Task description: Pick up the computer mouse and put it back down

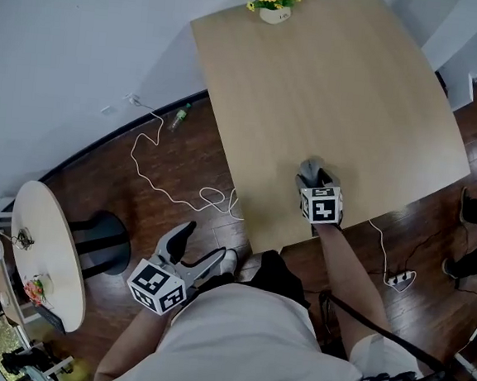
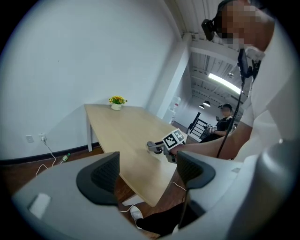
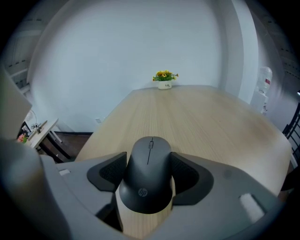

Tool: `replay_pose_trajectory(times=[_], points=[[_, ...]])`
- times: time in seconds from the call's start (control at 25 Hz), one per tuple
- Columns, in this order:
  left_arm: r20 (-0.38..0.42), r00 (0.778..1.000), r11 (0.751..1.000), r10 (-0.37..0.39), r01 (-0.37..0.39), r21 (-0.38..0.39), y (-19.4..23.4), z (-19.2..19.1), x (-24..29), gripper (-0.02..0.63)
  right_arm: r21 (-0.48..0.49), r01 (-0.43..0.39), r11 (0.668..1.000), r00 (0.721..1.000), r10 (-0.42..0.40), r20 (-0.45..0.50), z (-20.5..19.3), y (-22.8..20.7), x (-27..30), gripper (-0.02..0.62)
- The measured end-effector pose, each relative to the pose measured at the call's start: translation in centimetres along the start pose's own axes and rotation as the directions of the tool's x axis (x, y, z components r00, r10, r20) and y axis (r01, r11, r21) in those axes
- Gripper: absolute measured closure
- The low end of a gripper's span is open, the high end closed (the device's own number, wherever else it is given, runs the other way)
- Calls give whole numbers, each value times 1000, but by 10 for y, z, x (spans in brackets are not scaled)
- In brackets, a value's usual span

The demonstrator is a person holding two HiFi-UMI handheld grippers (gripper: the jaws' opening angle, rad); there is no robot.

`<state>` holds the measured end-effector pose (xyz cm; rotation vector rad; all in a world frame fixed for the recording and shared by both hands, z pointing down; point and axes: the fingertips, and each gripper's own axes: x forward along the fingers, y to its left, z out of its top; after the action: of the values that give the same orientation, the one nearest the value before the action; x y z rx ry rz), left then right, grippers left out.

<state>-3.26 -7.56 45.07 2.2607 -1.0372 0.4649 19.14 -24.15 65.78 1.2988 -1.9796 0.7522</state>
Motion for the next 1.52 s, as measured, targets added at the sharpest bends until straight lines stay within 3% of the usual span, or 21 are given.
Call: replay_pose_trajectory(times=[0.32, 0.52, 0.8, 1.08, 1.52], points=[[51, 997, 996, -63, 60, 73, 10, -2, -29, 250, -35, -47, 998, 995, 50, 81, 19, 61, -101, 297], [41, 995, 989, -90, 84, 121, 22, -11, -48, 250, -66, -47, 997, 989, 56, 137, 26, 102, -169, 298], [43, 991, 984, -126, 119, 129, 38, -23, -78, 253, -66, -27, 997, 979, 40, 199, 25, 154, -233, 296], [39, 981, 963, -189, 177, 204, 30, -30, -102, 253, -33, 15, 999, 973, -7, 229, 7, 187, -264, 297], [32, 972, 952, -233, 221, 212, 26, -42, -131, 252, -15, 47, 999, 971, -42, 237, -16, 212, -279, 296]])
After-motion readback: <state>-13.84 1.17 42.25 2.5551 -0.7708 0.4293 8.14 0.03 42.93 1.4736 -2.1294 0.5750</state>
